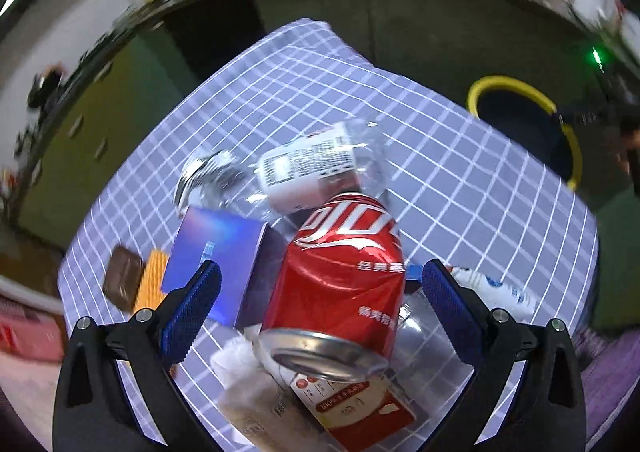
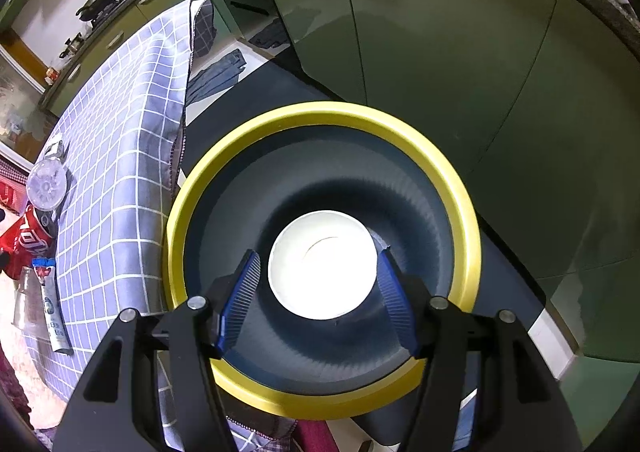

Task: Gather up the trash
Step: 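Grasp the red cola can with the left gripper and lift it, then carry the cola can over the bin and release it with the left gripper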

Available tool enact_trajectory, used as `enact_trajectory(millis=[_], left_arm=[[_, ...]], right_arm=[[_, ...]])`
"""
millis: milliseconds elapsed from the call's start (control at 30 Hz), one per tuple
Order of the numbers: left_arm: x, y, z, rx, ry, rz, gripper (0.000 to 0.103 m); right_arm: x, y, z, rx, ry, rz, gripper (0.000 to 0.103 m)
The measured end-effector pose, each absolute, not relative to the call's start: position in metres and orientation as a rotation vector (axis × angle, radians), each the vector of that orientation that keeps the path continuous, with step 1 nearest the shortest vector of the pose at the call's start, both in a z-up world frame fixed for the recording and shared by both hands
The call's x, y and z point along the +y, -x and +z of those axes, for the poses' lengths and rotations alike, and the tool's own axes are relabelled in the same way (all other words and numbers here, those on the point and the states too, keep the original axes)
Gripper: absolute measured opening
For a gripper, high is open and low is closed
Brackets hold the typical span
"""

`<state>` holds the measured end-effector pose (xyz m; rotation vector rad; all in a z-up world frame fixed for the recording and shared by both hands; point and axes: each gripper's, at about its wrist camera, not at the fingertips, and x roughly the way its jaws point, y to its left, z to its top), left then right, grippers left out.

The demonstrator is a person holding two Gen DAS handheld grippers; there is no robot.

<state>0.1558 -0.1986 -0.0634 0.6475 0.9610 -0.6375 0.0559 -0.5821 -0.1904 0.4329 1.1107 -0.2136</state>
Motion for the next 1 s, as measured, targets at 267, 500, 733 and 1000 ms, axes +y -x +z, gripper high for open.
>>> enact_trajectory(millis=[267, 500, 733, 1000], left_arm=[[-0.217, -0.16, -0.085, 1.032, -0.736, -0.67, 0.085], [-0.215, -0.168, -0.092, 1.064, -0.7, -0.676, 0.073], [-0.209, -0.164, -0.081, 1.035, -0.691, -0.655, 0.072], [-0.206, -0.15, -0.045, 0.945, -0.677, -0.649, 0.072]], right_arm=[[-0.58, -0.059, -0.196, 1.117, -0.434, -0.197, 0.058], [-0.581, -0.061, -0.198, 1.118, -0.438, -0.194, 0.058], [-0.578, -0.061, -0.199, 1.116, -0.437, -0.184, 0.058], [-0.577, -0.059, -0.196, 1.105, -0.44, -0.181, 0.058]])
